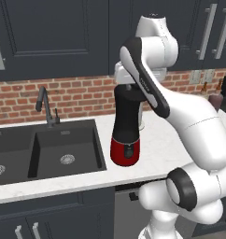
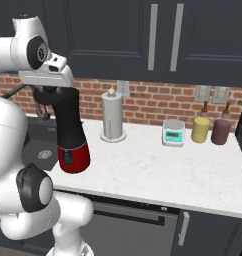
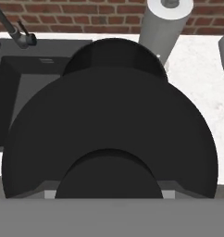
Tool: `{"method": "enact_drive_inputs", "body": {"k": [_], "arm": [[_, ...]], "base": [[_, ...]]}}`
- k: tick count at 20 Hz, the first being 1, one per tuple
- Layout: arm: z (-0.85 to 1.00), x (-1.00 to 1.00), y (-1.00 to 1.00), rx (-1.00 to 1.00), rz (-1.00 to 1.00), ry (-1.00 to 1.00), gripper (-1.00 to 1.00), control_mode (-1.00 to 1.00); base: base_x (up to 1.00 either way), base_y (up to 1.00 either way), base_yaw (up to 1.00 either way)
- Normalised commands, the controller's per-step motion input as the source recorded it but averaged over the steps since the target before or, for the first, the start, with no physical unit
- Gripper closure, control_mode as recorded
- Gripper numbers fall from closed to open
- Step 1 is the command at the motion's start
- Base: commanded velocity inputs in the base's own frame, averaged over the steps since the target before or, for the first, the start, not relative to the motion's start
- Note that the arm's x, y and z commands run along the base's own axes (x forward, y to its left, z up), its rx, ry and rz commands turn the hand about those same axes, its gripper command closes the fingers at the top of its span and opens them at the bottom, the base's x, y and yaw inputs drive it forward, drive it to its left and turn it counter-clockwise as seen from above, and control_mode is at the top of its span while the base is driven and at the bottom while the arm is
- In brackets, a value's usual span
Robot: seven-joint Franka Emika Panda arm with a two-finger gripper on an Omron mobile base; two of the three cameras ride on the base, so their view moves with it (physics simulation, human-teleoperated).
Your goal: Close the lid blender by securely placing the lid on top.
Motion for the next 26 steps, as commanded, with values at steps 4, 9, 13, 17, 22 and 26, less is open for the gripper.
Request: {"method": "enact_drive_inputs", "body": {"k": [4, 9, 13, 17, 22, 26], "arm": [[0.00, 0.16, 0.18, 0.00, 0.02, -0.06, 1.00, -1.00], [0.00, 0.18, 0.02, 0.00, 0.01, -0.01, 1.00, -1.00], [0.00, 0.21, 0.00, 0.00, 0.00, 0.00, 1.00, -1.00], [0.00, 0.21, 0.00, 0.00, 0.00, 0.00, 1.00, -1.00], [0.00, 0.20, 0.00, 0.00, 0.00, 0.00, 1.00, -1.00], [-0.02, 0.23, 0.00, 0.00, 0.00, 0.00, 1.00, -1.00]], "base": [[0.00, 0.00, 0.00], [0.00, 0.00, 0.00], [0.00, 0.00, 0.00], [0.00, 0.00, 0.00], [0.00, 0.00, 0.00], [0.00, 0.00, 0.00]]}}
